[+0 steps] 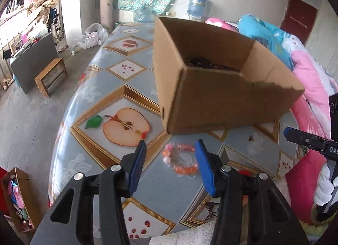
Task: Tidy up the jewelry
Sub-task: 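Withdraw both open grippers from the box back over the table, then lower the right gripper onto the small gold charm while the left gripper reaches the pink bead bracelet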
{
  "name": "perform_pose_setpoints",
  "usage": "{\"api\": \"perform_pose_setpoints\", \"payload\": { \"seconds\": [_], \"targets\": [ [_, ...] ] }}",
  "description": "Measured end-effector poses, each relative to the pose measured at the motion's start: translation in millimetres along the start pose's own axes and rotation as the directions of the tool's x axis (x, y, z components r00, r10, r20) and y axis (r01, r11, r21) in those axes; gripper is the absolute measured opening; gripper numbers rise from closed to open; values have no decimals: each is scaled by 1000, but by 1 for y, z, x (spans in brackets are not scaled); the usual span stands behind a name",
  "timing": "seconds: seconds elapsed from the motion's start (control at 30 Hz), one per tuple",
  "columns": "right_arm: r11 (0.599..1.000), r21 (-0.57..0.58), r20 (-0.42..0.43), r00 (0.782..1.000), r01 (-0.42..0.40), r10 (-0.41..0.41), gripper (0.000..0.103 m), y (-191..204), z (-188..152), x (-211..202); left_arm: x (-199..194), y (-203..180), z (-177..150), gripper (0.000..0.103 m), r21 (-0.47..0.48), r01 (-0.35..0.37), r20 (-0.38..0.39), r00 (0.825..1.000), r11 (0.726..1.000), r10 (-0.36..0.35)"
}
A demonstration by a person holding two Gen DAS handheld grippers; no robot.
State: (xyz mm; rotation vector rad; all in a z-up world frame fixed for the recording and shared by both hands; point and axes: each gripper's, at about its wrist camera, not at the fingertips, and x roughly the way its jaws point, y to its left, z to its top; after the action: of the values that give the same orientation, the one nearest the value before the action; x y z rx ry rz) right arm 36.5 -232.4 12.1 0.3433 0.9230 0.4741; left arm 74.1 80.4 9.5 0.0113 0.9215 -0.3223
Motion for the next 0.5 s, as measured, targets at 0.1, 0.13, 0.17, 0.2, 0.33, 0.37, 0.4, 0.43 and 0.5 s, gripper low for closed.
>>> {"api": "perform_pose_setpoints", "payload": {
  "seconds": [0.1,0.13,0.17,0.2,0.33,0.37,0.4,0.43,0.5],
  "targets": [
    [996,-53,-25,997,66,-68,18,13,-7,22,9,-21,-11,47,67,35,-8,999,997,-34],
    [995,-63,-28,997,75,-77,18,16,-7,26,11,-26,-14,47,86,35,-7,999,996,-35],
    [994,-72,-34,996,79,-82,18,19,-7,29,14,-30,-17,47,110,30,-1,1000,994,-30],
    [994,-75,-37,996,81,-84,18,19,-8,31,17,-34,-19,47,131,27,7,1000,991,-28],
    [995,-66,-42,996,77,-80,18,19,-3,35,31,-47,-25,43,220,-3,13,1000,975,0],
    [995,-64,-41,996,79,-82,18,20,-4,33,33,-51,-26,41,247,-17,16,1000,969,13],
    [995,-59,-41,996,78,-80,18,20,-4,34,37,-53,-27,39,271,-30,17,999,962,27],
    [996,-52,-40,996,77,-79,18,17,-3,37,41,-55,-27,36,289,-46,18,999,956,42],
    [996,-38,-35,996,79,-80,18,15,-6,37,45,-54,-27,36,300,-55,35,998,952,46]
  ]
}}
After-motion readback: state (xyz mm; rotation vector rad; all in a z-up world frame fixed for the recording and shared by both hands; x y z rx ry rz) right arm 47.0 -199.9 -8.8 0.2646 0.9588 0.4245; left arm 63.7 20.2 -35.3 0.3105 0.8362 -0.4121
